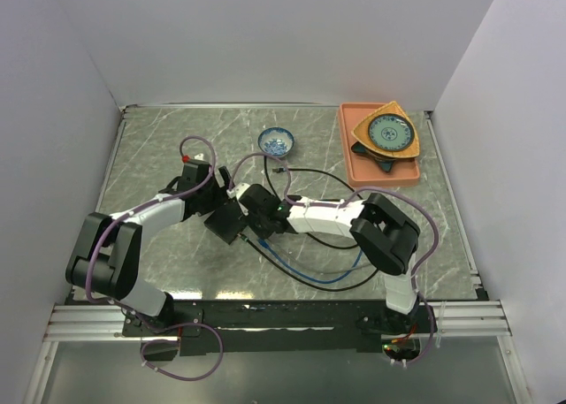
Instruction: Insert the plug into the switch port
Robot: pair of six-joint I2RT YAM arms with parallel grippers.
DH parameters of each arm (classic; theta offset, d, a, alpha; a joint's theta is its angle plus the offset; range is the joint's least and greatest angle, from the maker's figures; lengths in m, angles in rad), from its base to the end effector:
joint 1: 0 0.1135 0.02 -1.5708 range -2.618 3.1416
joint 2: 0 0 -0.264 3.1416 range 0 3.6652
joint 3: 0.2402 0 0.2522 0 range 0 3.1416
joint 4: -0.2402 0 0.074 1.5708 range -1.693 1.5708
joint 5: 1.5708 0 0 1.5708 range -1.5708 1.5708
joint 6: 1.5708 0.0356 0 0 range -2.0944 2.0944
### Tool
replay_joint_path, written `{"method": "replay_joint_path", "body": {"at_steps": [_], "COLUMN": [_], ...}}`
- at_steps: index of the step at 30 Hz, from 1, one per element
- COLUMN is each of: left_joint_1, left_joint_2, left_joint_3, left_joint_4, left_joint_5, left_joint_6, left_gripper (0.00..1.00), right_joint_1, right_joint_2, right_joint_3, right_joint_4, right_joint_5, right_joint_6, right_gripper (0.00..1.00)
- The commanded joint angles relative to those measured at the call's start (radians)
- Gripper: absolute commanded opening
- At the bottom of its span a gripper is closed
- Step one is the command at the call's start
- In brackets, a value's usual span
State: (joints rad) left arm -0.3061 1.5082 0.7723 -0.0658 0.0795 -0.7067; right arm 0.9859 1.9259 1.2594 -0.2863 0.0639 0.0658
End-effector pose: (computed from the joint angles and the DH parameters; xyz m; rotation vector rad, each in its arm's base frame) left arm 0.2866 -0.0935 0.1784 -0.4482 2.4055 -0.5653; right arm 0.2254 0.3363 0.1675 -1.1112 2.3012 0.3388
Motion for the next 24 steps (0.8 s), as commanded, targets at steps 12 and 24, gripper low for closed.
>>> {"method": "replay_joint_path", "body": {"at_steps": [12,24], "left_joint_1": [0.005,0.067], "left_joint_2": [0.003,-0.009], "left_joint_3": [-0.022,-0.068], "left_joint_4": [0.095,0.165], "left_joint_5": [0.091,0.198], "left_joint_6": [-0.028,-0.05], "left_gripper": [0.98,0.97], "right_joint_1": [0.005,0.005], "right_joint_2": [0.048,0.061], "right_joint_3": [0.067,0.072], "right_joint_4": [-0.03,-0.048], "right_joint_5": [-0.021,-0.047], "right_joint_6": [0.0,-0.001], "right_gripper": [0.0,0.0]}}
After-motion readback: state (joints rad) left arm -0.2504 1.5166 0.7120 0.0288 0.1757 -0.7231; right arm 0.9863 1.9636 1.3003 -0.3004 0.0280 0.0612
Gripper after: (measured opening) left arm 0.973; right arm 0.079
